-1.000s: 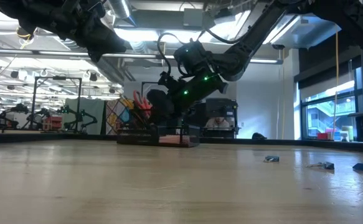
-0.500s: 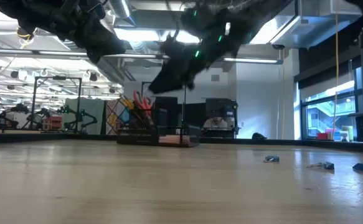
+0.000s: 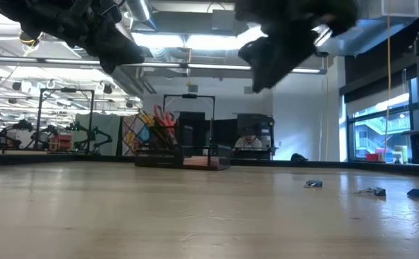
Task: Pick and place office supplies into organizer
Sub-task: Put the blue binder clip into the black desk organizer
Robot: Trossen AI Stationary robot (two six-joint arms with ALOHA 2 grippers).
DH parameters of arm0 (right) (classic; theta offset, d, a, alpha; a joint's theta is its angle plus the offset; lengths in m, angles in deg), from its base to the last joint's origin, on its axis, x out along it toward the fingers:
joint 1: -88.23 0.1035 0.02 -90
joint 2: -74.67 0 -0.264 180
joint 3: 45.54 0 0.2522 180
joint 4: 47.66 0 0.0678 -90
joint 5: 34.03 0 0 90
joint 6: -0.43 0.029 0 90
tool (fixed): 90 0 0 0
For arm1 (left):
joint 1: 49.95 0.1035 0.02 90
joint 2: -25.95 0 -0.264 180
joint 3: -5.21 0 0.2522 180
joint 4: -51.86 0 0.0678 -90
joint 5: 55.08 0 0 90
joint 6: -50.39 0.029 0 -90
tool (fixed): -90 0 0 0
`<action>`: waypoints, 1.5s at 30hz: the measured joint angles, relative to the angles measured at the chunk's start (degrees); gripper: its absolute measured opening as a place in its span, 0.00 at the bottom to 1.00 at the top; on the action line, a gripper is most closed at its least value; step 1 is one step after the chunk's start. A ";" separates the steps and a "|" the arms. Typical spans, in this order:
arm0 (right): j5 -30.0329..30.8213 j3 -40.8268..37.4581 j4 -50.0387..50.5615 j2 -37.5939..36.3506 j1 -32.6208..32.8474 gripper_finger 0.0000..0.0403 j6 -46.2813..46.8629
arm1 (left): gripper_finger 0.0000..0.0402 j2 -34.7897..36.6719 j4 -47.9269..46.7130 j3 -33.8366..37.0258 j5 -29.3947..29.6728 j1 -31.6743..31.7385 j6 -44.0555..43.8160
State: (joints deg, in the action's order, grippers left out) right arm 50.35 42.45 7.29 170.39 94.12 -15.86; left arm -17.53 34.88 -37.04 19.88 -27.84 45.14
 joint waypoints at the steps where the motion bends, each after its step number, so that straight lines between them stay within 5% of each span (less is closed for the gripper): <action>1: -0.02 0.03 1.07 0.47 1.05 0.34 -0.63 | 0.32 0.00 -0.05 0.01 0.02 0.00 -0.01; 25: 0.12 -0.01 7.00 17.49 6.34 0.34 -6.59 | 0.32 0.00 -3.57 0.00 0.02 0.00 -0.01; 37: 4.29 -0.24 5.92 18.07 6.79 0.34 -6.41 | 0.32 0.00 -3.55 0.00 0.02 0.00 -0.01; 45: 5.47 -0.27 5.45 18.09 7.48 0.22 -6.45 | 0.32 0.00 -3.55 0.00 0.02 0.00 -0.01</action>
State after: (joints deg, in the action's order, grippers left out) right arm 55.82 42.17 12.74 188.49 101.61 -22.30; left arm -17.53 31.34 -37.04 19.90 -27.84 45.13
